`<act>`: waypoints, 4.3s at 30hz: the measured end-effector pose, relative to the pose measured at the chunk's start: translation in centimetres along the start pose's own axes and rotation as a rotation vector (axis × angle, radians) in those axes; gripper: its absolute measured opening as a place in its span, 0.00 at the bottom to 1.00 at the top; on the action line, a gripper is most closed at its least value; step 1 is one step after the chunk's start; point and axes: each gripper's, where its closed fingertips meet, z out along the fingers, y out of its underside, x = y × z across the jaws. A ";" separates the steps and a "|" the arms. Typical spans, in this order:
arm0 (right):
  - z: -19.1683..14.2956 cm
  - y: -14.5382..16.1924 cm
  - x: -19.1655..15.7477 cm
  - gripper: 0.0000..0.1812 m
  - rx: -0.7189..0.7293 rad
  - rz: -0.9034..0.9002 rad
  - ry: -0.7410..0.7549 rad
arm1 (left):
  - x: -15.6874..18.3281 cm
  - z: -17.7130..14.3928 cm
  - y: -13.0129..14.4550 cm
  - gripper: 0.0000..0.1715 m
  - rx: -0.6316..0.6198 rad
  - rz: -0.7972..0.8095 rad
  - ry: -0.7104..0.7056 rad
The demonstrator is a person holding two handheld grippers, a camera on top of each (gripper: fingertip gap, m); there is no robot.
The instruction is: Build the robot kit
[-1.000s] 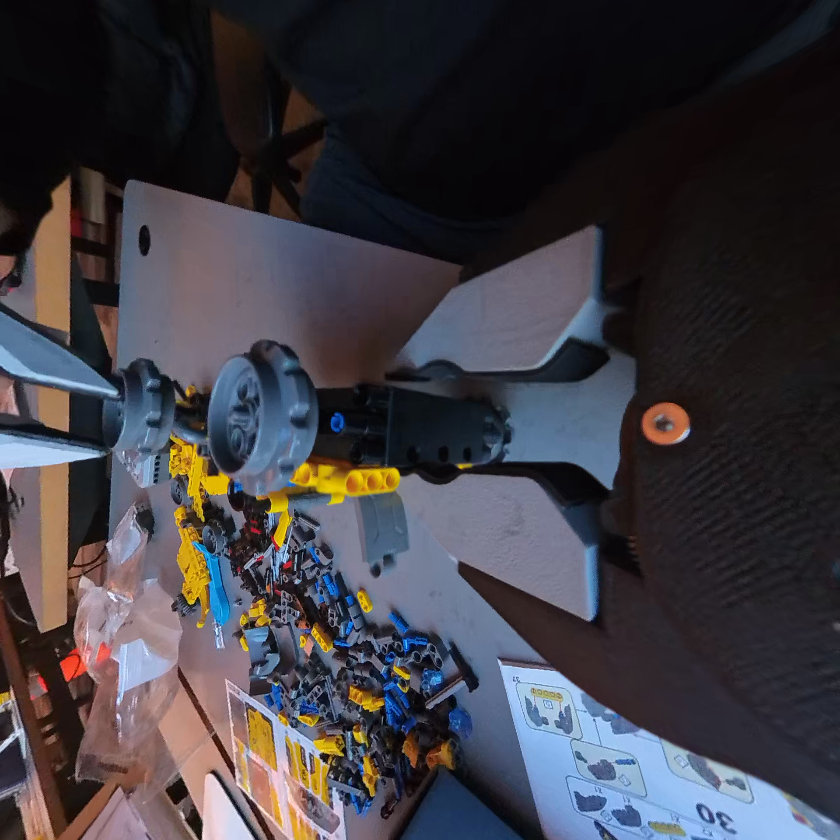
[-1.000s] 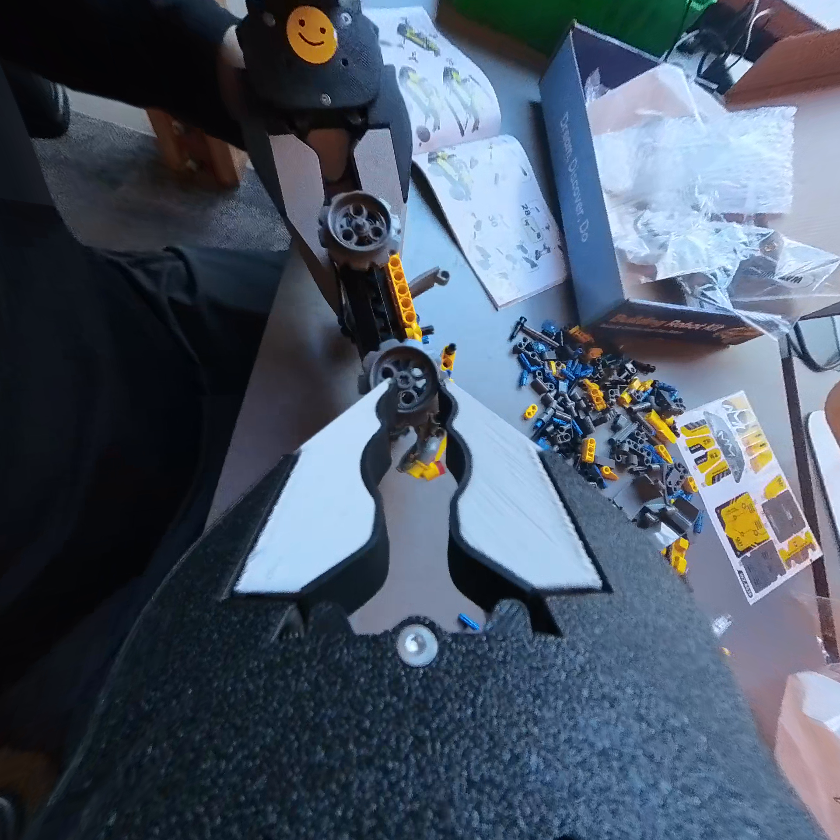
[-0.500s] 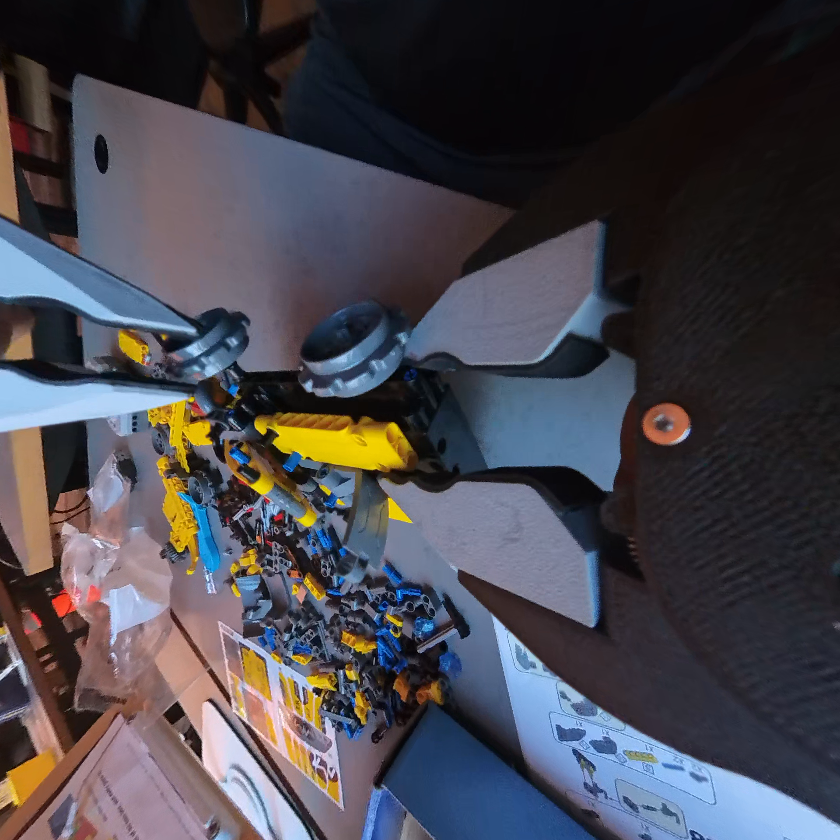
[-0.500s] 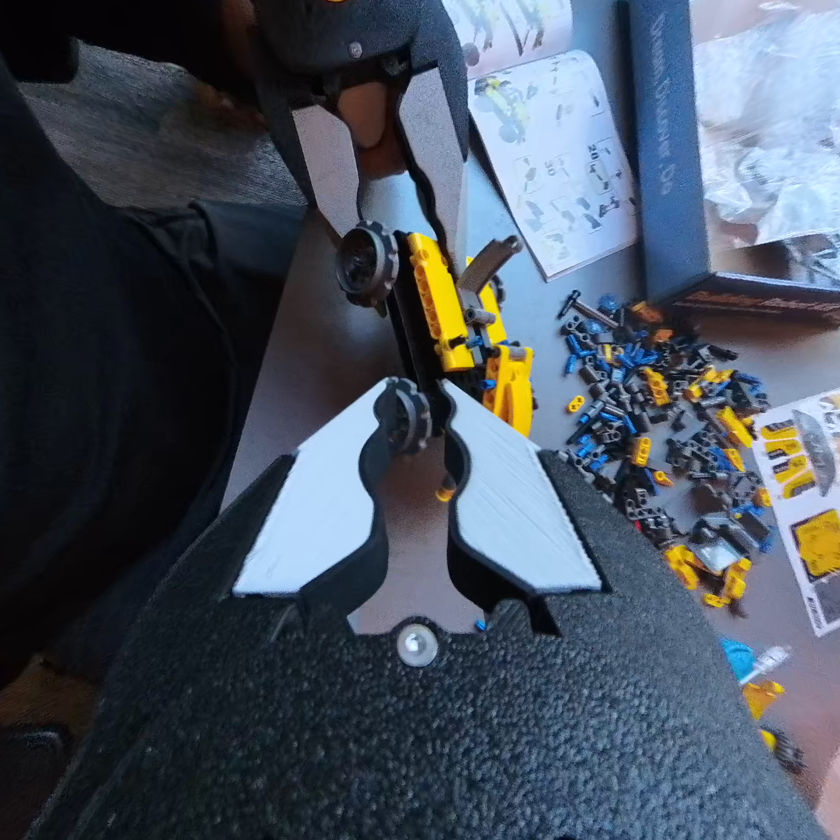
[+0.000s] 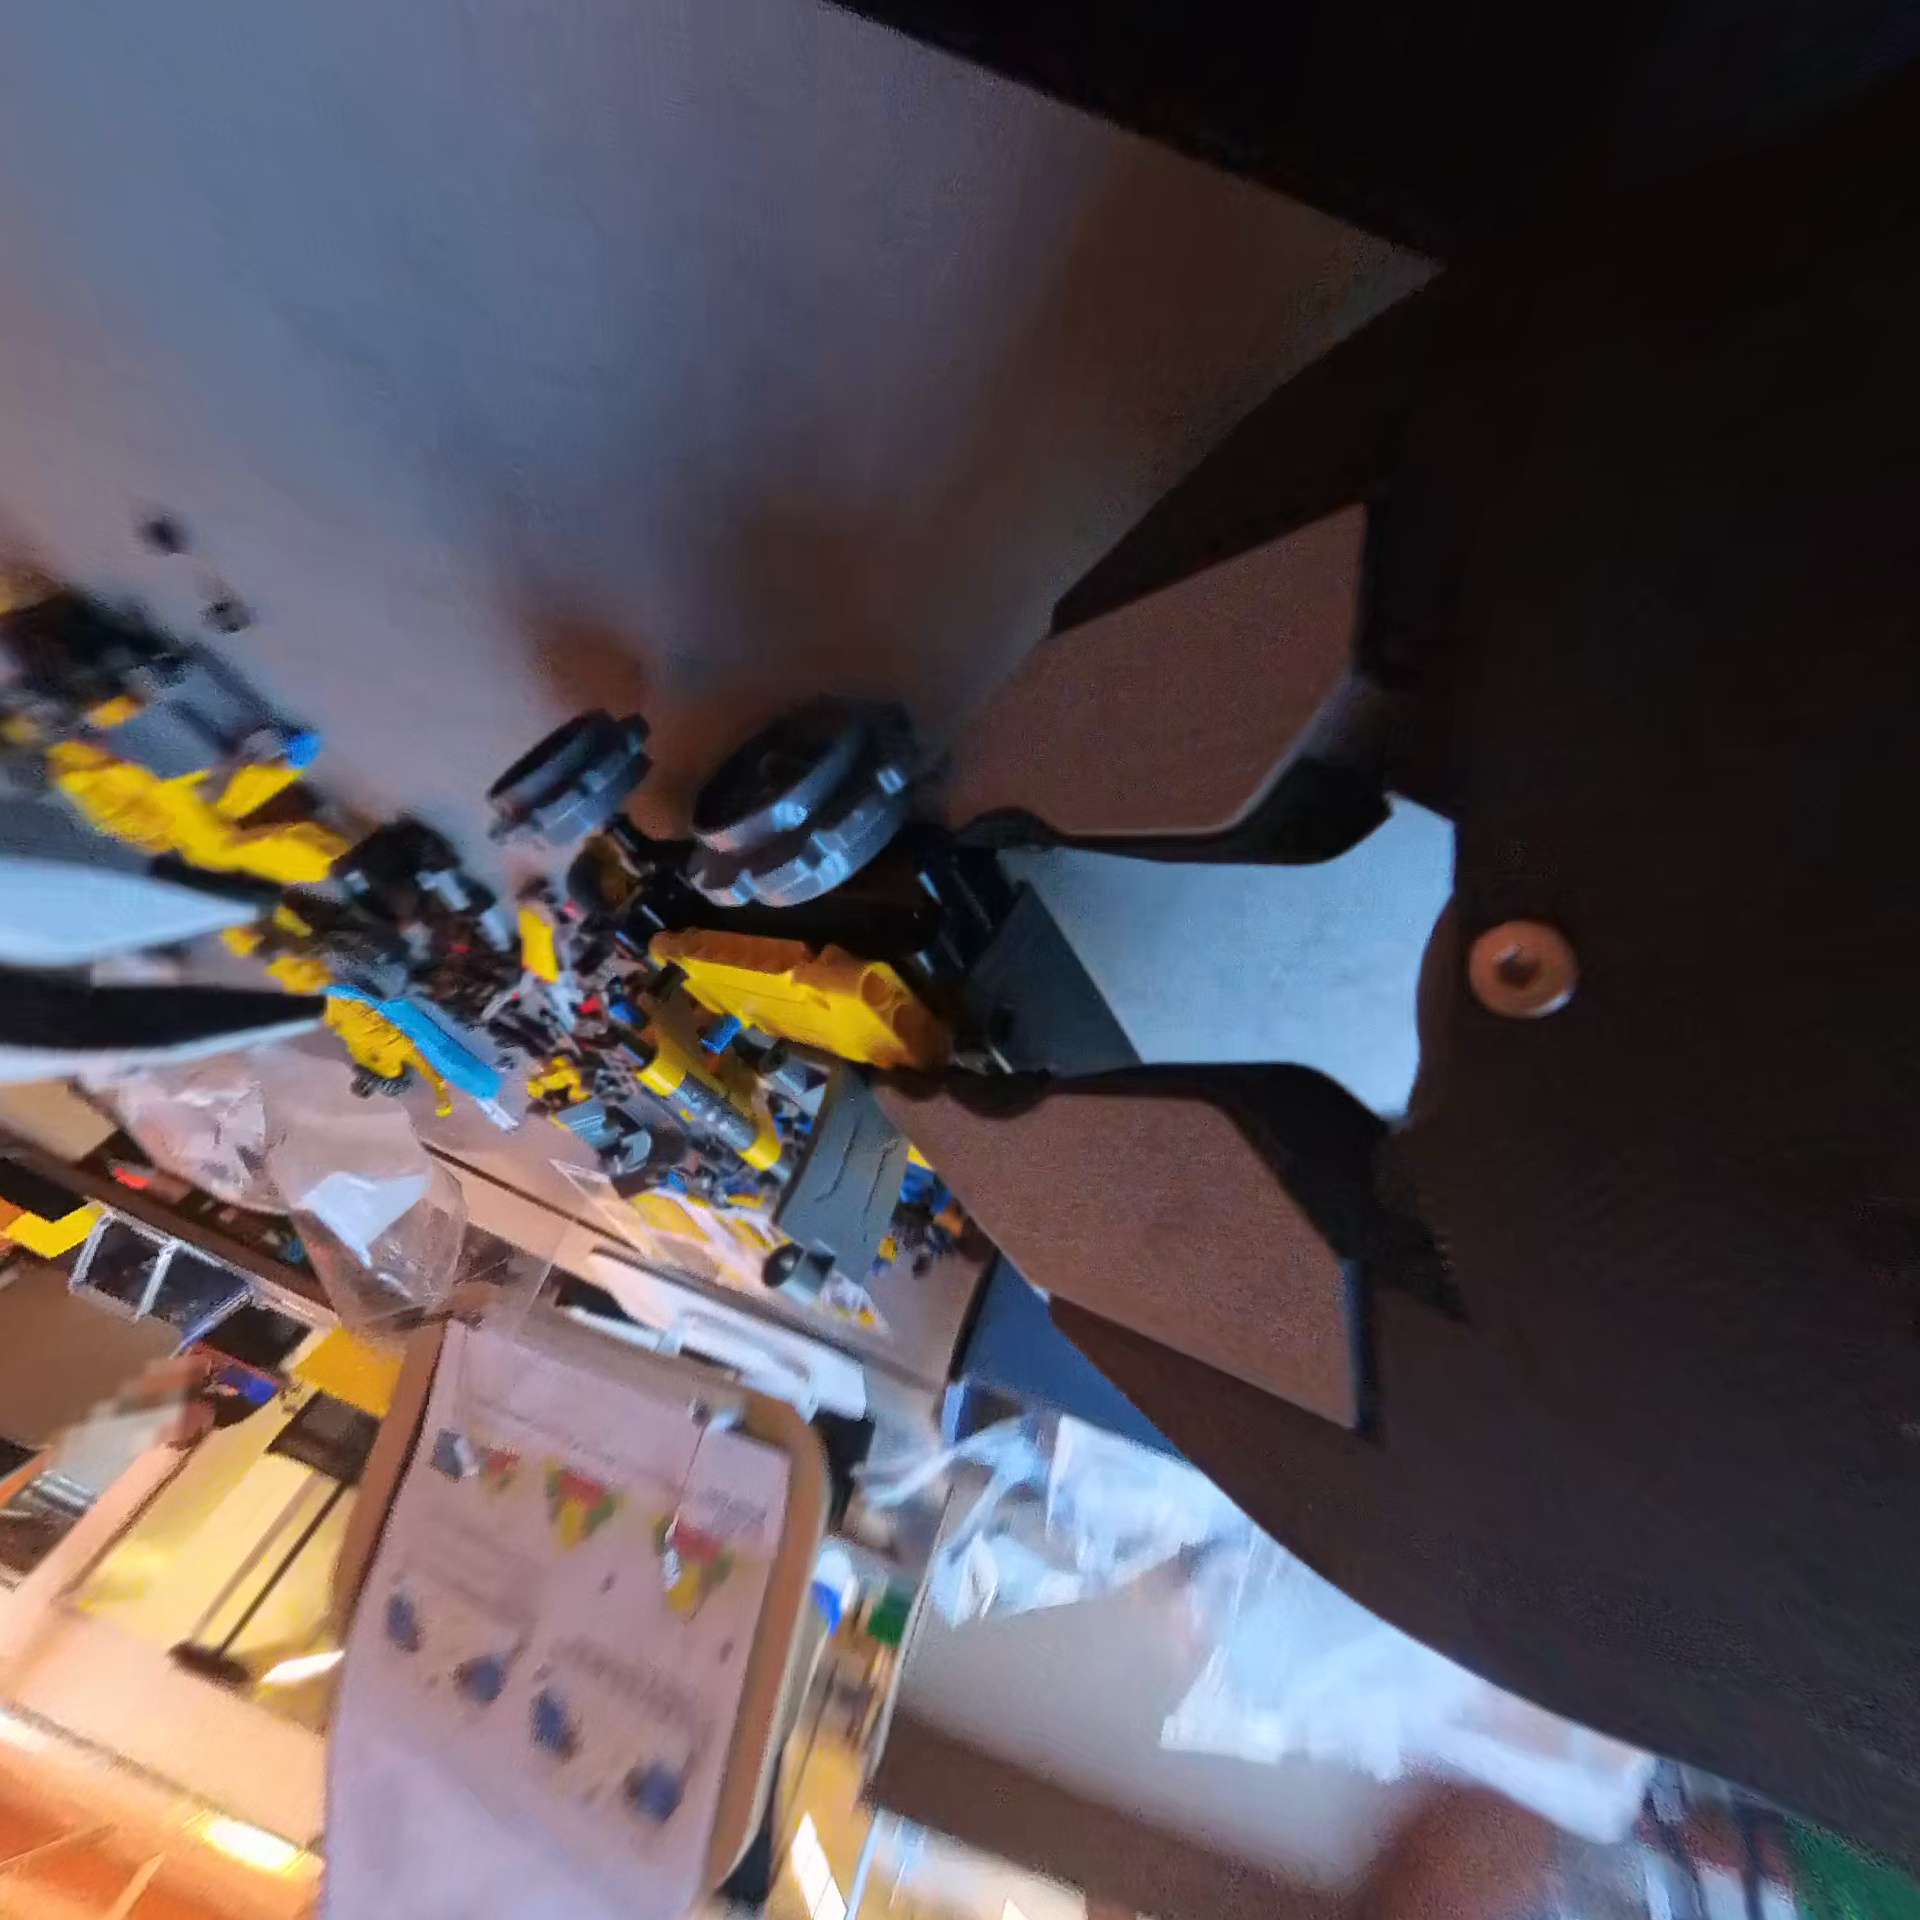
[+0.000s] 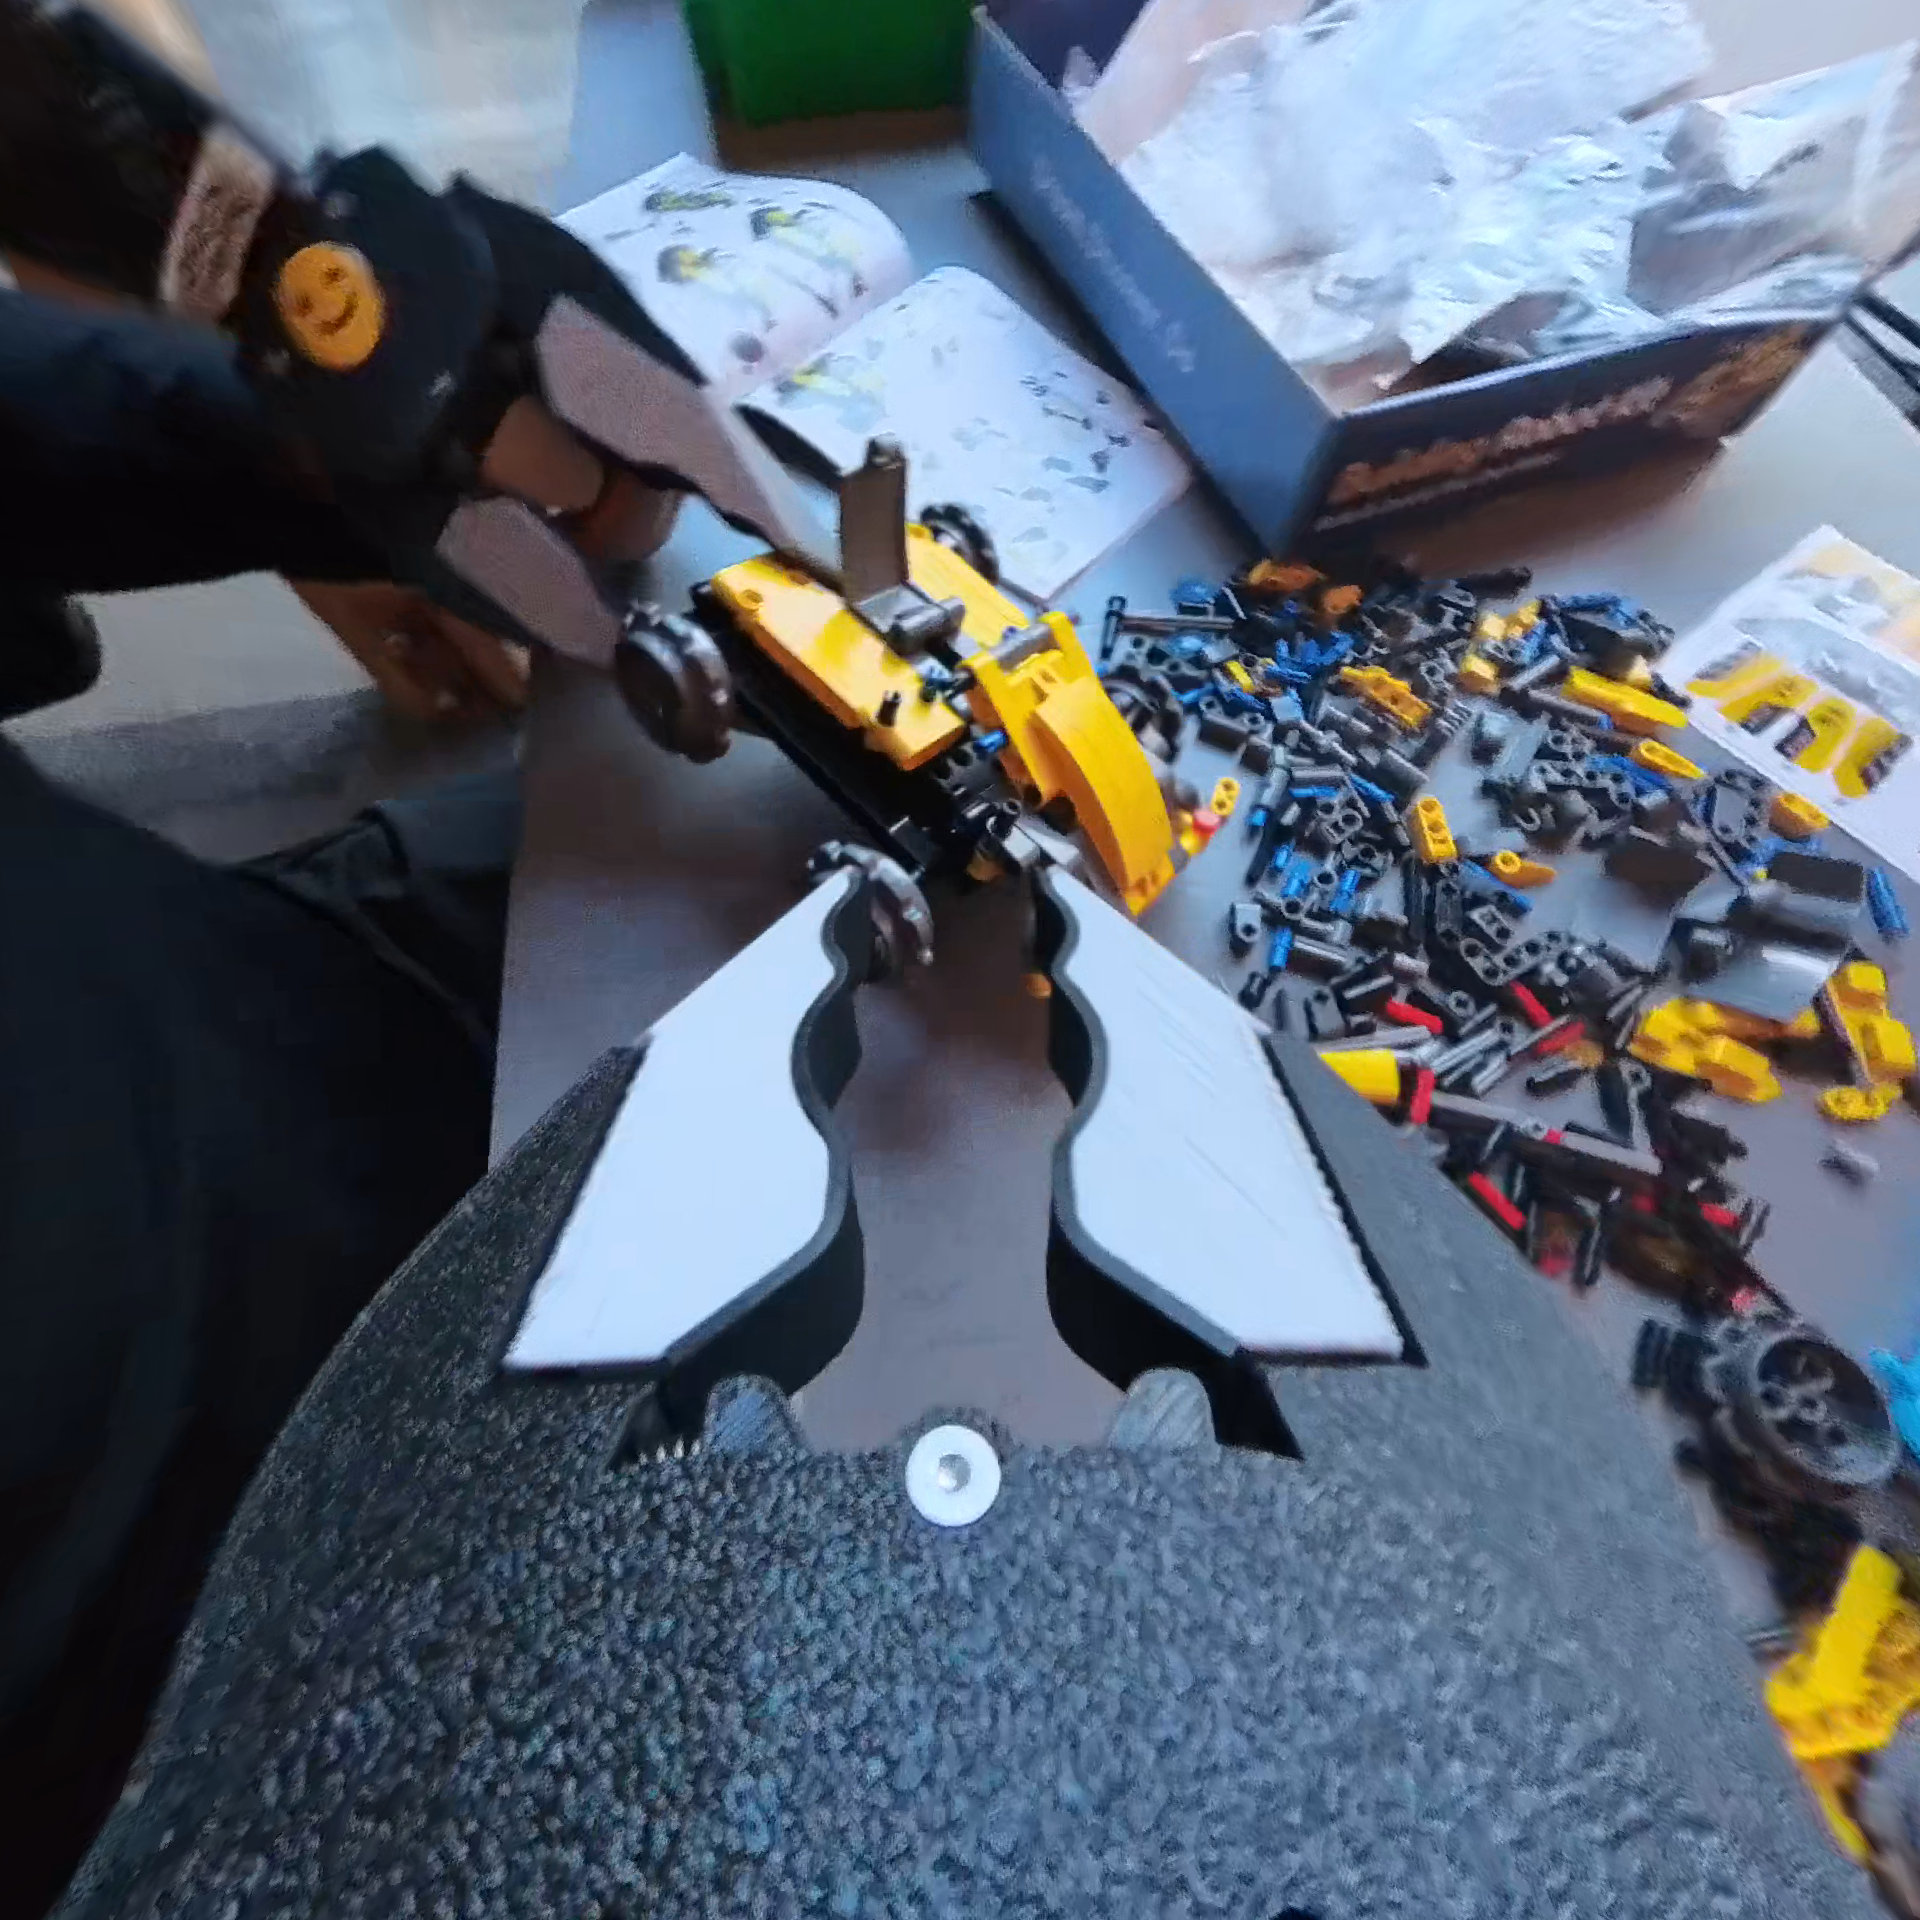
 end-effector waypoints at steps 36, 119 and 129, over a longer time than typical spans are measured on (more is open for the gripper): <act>0.9 9.3 -6.9 0.12 -0.096 0.348 0.188 | 5.9 2.2 -2.1 0.60 -0.530 -0.461 0.872; 1.5 8.7 -4.0 0.19 -0.218 -0.213 0.080 | 4.7 4.6 -0.3 0.58 -0.560 -0.469 0.615; 2.8 8.5 -4.9 0.11 -0.258 -0.141 -0.019 | 5.2 4.8 -0.8 0.57 -0.541 -0.335 0.715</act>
